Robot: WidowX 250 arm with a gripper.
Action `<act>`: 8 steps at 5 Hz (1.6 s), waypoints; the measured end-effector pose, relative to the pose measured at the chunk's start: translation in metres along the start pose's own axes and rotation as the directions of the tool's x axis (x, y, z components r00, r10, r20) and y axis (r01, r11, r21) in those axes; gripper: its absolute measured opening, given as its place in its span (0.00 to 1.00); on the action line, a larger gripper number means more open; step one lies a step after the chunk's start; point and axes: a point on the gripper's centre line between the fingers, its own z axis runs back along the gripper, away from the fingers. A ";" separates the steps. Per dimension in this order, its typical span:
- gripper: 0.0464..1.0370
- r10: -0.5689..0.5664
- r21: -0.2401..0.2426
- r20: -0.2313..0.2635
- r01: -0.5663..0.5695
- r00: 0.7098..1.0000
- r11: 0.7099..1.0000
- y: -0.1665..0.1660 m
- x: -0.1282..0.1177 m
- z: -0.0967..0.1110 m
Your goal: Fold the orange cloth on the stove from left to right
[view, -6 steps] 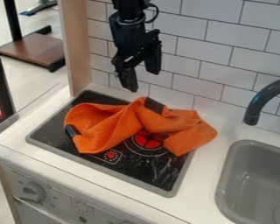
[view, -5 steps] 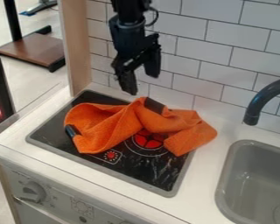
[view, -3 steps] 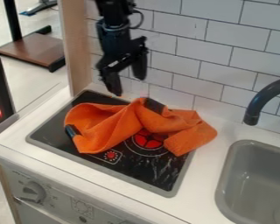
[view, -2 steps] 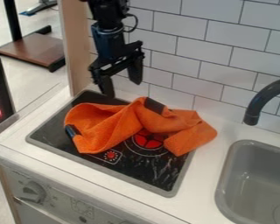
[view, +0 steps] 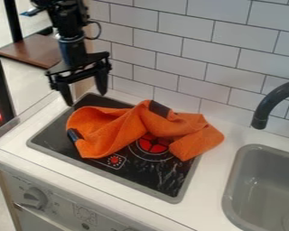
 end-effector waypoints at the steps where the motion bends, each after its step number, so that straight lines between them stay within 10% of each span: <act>1: 0.96 -0.045 -0.008 0.017 0.045 0.999 0.999 0.022 0.007 0.007; 5: 0.96 -0.128 0.150 -0.056 0.135 0.990 0.979 0.044 -0.011 -0.051; 8: 0.90 -0.115 0.077 -0.155 0.128 0.981 0.989 0.032 -0.036 -0.064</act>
